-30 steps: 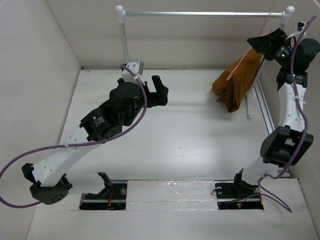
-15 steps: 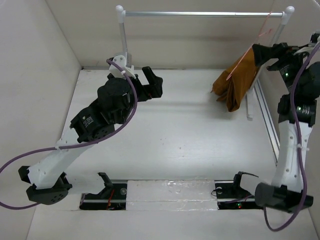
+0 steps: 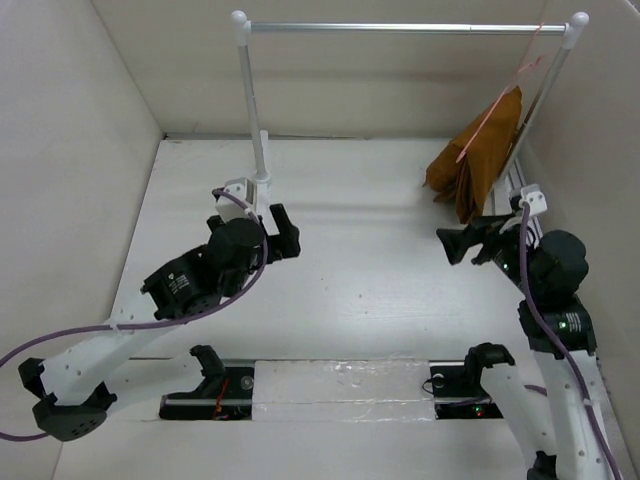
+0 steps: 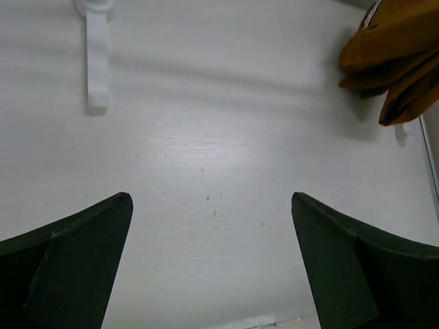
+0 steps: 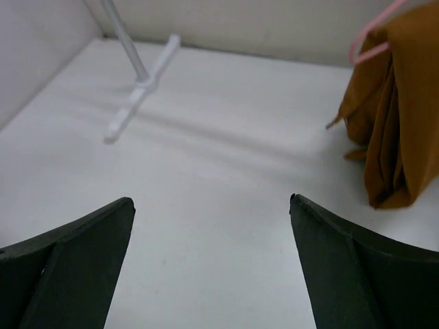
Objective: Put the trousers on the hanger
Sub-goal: Hang the hanger with trousers onto the clothesline
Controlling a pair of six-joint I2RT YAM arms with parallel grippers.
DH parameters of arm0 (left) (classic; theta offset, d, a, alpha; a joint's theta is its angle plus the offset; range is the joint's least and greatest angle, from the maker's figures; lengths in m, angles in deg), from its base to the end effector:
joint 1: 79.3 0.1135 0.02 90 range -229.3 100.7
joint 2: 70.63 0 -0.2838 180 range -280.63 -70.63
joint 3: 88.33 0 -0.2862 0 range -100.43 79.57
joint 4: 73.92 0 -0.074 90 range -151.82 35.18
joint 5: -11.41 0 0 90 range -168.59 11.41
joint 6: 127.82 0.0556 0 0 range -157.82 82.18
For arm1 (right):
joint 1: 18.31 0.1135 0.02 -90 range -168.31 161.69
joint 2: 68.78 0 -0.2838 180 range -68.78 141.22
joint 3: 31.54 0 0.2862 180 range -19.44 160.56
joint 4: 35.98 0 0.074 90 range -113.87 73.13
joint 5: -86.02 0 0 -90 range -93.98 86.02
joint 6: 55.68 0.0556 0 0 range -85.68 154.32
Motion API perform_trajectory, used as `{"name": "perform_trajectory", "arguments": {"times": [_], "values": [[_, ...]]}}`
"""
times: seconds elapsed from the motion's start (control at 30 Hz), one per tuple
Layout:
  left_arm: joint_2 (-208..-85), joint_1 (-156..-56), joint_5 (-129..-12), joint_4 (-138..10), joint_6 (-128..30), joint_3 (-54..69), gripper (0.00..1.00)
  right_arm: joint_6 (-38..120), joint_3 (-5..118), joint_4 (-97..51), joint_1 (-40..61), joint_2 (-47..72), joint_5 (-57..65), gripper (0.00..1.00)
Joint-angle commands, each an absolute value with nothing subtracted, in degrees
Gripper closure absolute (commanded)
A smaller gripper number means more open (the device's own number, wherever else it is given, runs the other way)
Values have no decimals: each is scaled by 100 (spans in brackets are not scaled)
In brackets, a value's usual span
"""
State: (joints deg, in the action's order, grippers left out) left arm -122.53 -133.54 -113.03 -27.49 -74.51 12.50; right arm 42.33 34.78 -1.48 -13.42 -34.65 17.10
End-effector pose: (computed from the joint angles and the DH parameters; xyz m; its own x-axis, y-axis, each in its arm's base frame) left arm 0.1497 -0.1541 0.4286 -0.3671 -0.3334 -0.8684 0.1717 0.8932 -0.4155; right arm 0.1508 0.0330 0.4201 -0.1007 0.1219 -0.9874 -0.4277 0.8908 0.1536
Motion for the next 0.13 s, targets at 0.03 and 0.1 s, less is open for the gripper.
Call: {"name": "perform_trajectory", "arguments": {"times": [0.03, 0.1], "values": [[-12151, -13344, -10822, -3008, -7957, 1506, 1, 3801, 3110, 724, -1277, -4003, 1447, 0], [-12344, -13344, -10847, -2922, -7852, 1175, 1, 3810, 3354, 680, -1277, -3786, 1518, 0]]}}
